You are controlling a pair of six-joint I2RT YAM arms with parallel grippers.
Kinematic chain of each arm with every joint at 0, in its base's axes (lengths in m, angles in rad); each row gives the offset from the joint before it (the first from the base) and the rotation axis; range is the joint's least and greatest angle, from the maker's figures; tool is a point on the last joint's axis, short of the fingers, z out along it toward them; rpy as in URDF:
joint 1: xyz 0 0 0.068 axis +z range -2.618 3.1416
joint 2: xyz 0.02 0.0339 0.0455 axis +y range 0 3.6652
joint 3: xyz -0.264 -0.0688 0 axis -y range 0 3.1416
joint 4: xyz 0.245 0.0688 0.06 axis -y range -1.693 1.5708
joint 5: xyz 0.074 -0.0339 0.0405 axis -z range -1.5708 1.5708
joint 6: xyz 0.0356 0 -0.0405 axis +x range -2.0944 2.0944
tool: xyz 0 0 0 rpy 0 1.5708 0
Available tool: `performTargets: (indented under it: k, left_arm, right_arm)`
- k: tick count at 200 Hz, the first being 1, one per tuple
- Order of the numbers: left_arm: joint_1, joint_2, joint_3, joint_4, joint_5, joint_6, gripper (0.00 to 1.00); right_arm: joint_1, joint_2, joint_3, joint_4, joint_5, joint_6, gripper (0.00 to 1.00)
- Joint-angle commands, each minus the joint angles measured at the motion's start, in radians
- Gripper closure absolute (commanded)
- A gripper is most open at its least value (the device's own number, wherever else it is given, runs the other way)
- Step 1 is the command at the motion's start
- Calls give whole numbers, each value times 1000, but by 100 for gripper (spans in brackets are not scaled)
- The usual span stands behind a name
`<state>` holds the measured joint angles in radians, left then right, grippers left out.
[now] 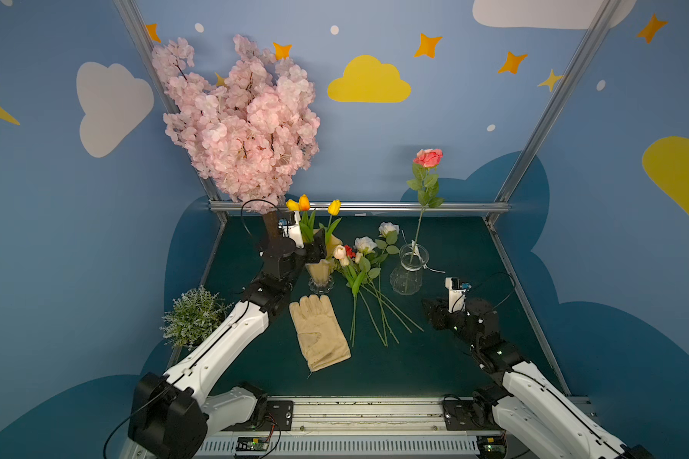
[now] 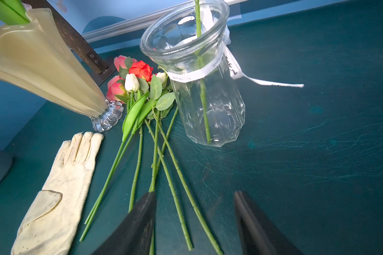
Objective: Arrange the flowers in different vases according to their variety
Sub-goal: Insert the flower into the vase, then pick up the flower at the center of the board.
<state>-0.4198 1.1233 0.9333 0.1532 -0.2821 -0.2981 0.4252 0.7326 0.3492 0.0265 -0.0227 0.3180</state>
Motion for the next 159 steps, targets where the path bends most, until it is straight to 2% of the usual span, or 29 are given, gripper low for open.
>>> performTargets:
  k: [1,38,78,115,138,159]
  left_arm:
    - [-1,-127,18,-193,21,-69,13]
    - [-4,-325,-79,-346,78,-166,0]
    - [-5,-464,-234,-404,119,-282,0]
    - [-7,-506,-367,-368,127,-361,0]
    - [-7,-499,-429,-310,129,-386,0]
    - [-7,-467,-475,-232,128,-396,0]
  right_arm:
    - [-2,2,6,24,-25,-5,39]
    - [-2,14,19,27,-106,-24,38]
    - [-1,66,36,54,-208,-28,34]
    - [22,153,65,69,-278,-37,22]
    - [60,214,85,75,-269,-52,9]
    - [114,278,114,71,-239,-74,8]
